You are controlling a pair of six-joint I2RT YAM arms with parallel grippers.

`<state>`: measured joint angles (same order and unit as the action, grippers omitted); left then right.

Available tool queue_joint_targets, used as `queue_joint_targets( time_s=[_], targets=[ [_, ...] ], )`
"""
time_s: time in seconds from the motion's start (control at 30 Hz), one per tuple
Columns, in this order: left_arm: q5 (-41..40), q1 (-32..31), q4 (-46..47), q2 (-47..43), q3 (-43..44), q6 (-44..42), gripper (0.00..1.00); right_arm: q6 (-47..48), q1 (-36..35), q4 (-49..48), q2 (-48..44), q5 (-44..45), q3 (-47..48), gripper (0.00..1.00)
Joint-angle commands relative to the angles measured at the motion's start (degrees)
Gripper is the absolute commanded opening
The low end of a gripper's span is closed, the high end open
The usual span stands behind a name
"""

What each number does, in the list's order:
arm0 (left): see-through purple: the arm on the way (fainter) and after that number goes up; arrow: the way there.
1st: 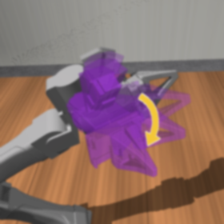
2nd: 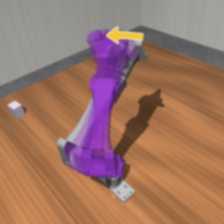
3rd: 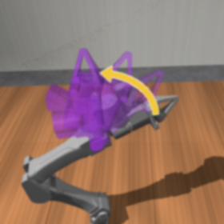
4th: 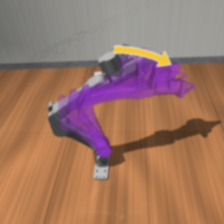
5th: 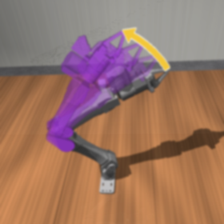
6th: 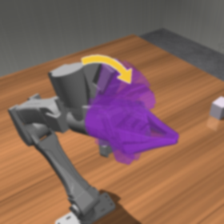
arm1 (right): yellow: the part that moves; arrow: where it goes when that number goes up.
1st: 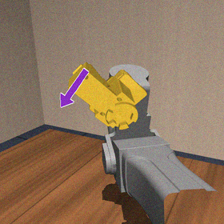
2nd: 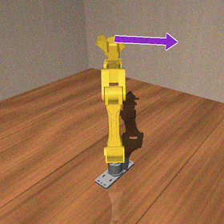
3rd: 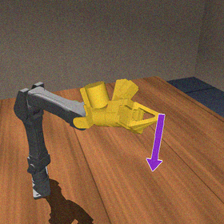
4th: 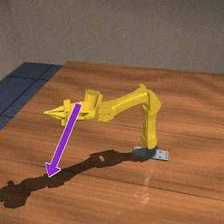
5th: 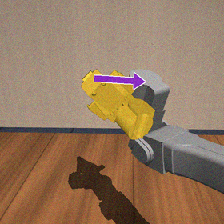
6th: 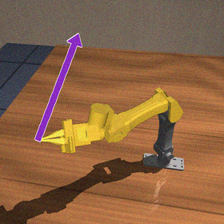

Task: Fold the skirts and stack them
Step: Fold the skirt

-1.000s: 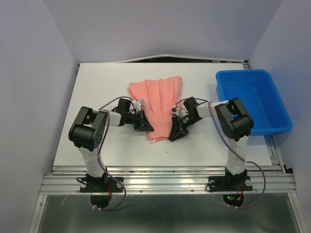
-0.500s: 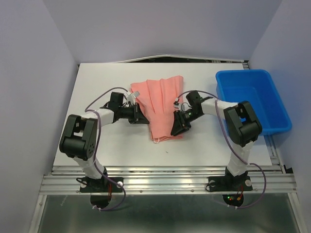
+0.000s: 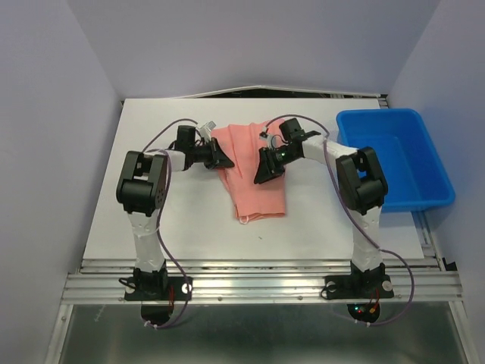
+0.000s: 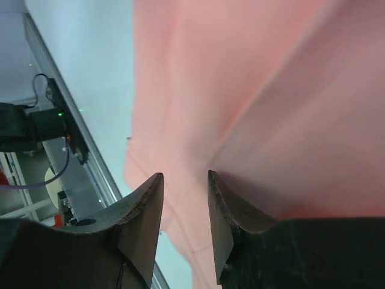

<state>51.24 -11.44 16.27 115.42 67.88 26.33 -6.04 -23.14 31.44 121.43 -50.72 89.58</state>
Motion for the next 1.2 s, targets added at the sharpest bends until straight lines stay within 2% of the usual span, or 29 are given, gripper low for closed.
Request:
queue_joint_targets(
  time_s=[0.0, 0.13, 0.2, 0.3, 0.33, 0.37, 0.43, 0.47, 0.5, 0.57, 0.6, 0.63, 0.7, 0.73, 0.77, 0.8, 0.9, 0.93, 1.0, 1.07, 1.17],
  targets=[
    [-4.64, 4.14, -1.94, 3.67, 3.66, 1.37, 0.08, 0.59, 0.28, -0.5, 5.47, 1.94, 0.16, 0.41],
    [-8.26, 6.86, -8.61, 3.94, 6.2, -5.55, 0.06, -0.19, -2.08, -2.78, 6.54, 2.73, -5.18, 0.41],
    [-7.57, 6.96, -13.36, 2.55, 8.4, -9.78, 0.11, -1.24, -4.01, -4.54, 6.54, 2.38, -7.22, 0.41],
    [-7.73, 6.0, -18.1, -3.07, 10.52, -20.93, 0.34, -2.56, -5.95, -5.6, 5.49, 0.89, -8.98, 0.44],
    [-9.13, 4.95, -19.08, -8.66, 9.83, -24.62, 0.43, -3.09, -6.65, -6.21, 4.88, 0.01, -8.9, 0.46],
    [-10.54, 4.42, -21.09, -11.67, 9.04, -32.75, 0.6, -3.62, -6.66, -6.48, 3.48, -0.17, -8.64, 0.5],
    [-14.05, 3.54, -23.64, -20.9, 5.36, -40.96, 0.74, -5.03, -6.66, -6.39, 2.07, -0.43, -7.24, 0.54],
    [-15.98, 2.23, -26.79, -23.72, 3.94, -45.35, 0.86, -5.81, -6.66, -6.39, 0.58, -0.35, -5.75, 0.57],
    [-18.35, 1.43, -28.39, -26.62, 2.45, -53.66, 0.9, -7.3, -6.66, -6.31, -0.04, -0.17, -5.04, 0.59],
    [-25.46, -0.41, -31.9, -34.18, -2.73, -62.05, 0.96, -7.93, -6.66, -5.69, -0.84, -0.87, -3.37, 0.61],
    [-32.37, -3.64, -34.09, -36.9, -5.19, -65.84, 0.97, -7.76, -6.66, -4.56, -1.62, -0.7, -1.79, 0.61],
    [-34.17, -5.33, -35.16, -42.32, -7.82, -73.1, 0.97, -7.58, -6.66, -4.37, -2.15, -0.61, -1.43, 0.61],
    [-36.81, -9.45, -36.49, -48.5, -16.78, -79.65, 0.99, -6.71, -6.66, -4.54, -3.47, 1.05, -1.34, 0.61],
    [-37.7, -11.3, -36.4, -54.97, -22.38, -83.94, 0.99, -6.61, -6.66, -4.63, -3.48, 2.02, -1.34, 0.61],
    [-38.75, -13.67, -36.4, -57.91, -24.79, -85.64, 0.99, -6.53, -6.66, -4.63, -3.3, 2.55, -1.34, 0.61],
    [-41.37, -19.09, -36.14, -63.16, -28.73, -86.7, 0.99, -6.09, -6.66, -4.11, -2.43, 3.16, -1.08, 0.61],
    [-45.16, -28.16, -35.35, -67.94, -32.71, -86.45, 0.99, -5.65, -6.66, -4.11, -0.93, 4.04, -1.51, 0.6],
    [-49.96, -35.59, -34.56, -68.56, -34.63, -84.79, 0.99, -5.12, -6.66, -4.37, -0.06, 4.83, -1.95, 0.59],
    [-58.4, -43.1, -32.72, -66.91, -36.14, -79.45, 0.99, -4.42, -6.66, -4.54, 0.91, 5.71, -2.22, 0.59],
    [-60.2, -50.83, -31.22, -62.78, -36.94, -75.83, 0.99, -4.15, -6.66, -5.07, 1.7, 7.21, -2.48, 0.58],
    [-61.35, -57.17, -27.18, -57.68, -37.38, -70.72, 0.99, -3.1, -6.66, -5.34, 3.29, 8.7, -1.96, 0.56]
  ],
)
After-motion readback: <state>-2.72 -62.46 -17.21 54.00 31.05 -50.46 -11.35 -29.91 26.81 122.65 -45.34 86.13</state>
